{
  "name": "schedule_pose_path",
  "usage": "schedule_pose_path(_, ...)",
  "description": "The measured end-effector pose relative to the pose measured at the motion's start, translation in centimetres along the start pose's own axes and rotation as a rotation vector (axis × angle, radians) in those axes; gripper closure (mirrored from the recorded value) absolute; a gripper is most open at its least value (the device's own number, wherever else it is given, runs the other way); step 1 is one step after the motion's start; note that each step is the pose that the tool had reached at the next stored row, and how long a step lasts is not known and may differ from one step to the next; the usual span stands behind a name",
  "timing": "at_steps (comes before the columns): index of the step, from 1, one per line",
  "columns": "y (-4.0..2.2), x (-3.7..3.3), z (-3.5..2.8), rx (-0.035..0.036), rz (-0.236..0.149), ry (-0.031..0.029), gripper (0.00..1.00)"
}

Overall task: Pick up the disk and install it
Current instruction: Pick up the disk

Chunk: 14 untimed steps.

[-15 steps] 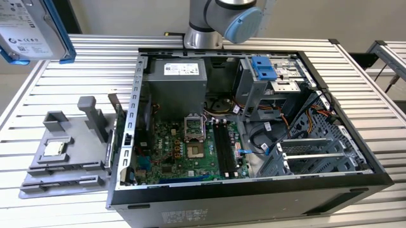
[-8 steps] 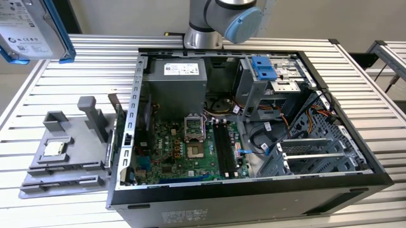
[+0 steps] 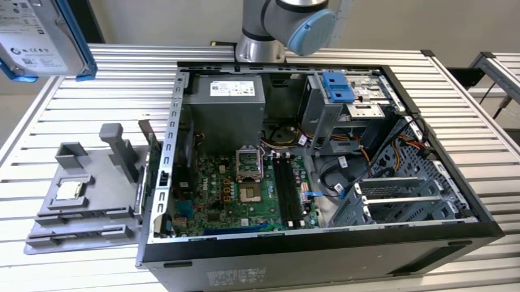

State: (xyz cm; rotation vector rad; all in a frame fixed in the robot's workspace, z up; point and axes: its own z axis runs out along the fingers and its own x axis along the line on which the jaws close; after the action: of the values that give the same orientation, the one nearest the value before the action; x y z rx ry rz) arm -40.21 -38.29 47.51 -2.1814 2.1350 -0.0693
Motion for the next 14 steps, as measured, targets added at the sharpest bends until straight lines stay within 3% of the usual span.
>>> schedule_pose_path(14,-2.07,0.04,0.19,-0.0002,0.0,0.0002,1.0)
